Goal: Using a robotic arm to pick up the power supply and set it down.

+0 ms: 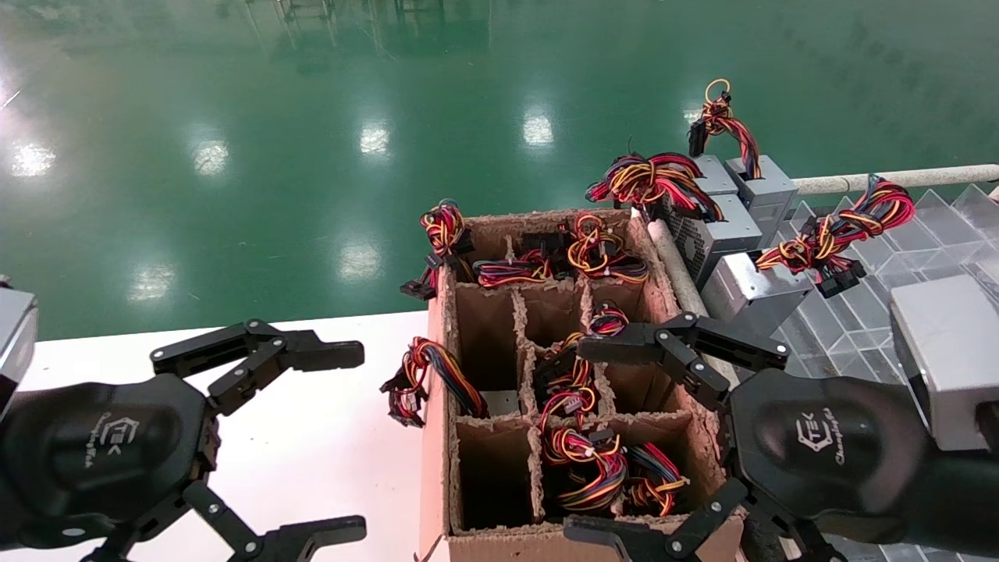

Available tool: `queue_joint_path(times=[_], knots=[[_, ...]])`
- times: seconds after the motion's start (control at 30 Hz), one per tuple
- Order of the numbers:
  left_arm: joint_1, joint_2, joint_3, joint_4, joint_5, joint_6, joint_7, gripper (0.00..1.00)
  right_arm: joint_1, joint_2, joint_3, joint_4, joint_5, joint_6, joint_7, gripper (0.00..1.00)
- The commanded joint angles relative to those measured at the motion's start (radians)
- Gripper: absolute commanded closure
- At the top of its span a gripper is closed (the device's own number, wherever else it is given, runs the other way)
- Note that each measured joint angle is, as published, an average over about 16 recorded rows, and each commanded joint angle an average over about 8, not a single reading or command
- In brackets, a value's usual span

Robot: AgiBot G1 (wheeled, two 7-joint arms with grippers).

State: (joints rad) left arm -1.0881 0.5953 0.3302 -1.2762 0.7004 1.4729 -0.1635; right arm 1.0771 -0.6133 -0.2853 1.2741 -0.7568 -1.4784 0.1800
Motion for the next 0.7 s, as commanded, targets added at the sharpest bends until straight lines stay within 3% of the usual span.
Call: queue_joint_path(times=[0.03,0.2,0.4,0.47,0.63,0.7], knots=[[0.000,0.000,0.000,0.000,0.000,0.000,0.000,1.00,0.000,0.000,0.000,0.002,0.002,-0.006,-0.002,0.00],[0.000,0.000,0.000,0.000,0.000,0.000,0.000,1.00,0.002,-0.002,-0.019,-0.024,-0.078,0.061,0.001,0.00],[0.000,0.000,0.000,0.000,0.000,0.000,0.000,1.00,0.020,0.000,-0.064,-0.037,-0.179,0.128,0.079,0.01],[0.000,0.000,0.000,0.000,0.000,0.000,0.000,1.00,0.025,-0.001,-0.081,-0.040,-0.206,0.135,0.104,0.16],[0.000,0.000,0.001,0.000,0.000,0.000,0.000,1.00,0.023,-0.013,-0.119,-0.063,-0.262,0.144,0.140,0.78],[0.000,0.000,0.001,0.000,0.000,0.000,0.000,1.00,0.022,-0.017,-0.130,-0.073,-0.280,0.148,0.146,0.96]])
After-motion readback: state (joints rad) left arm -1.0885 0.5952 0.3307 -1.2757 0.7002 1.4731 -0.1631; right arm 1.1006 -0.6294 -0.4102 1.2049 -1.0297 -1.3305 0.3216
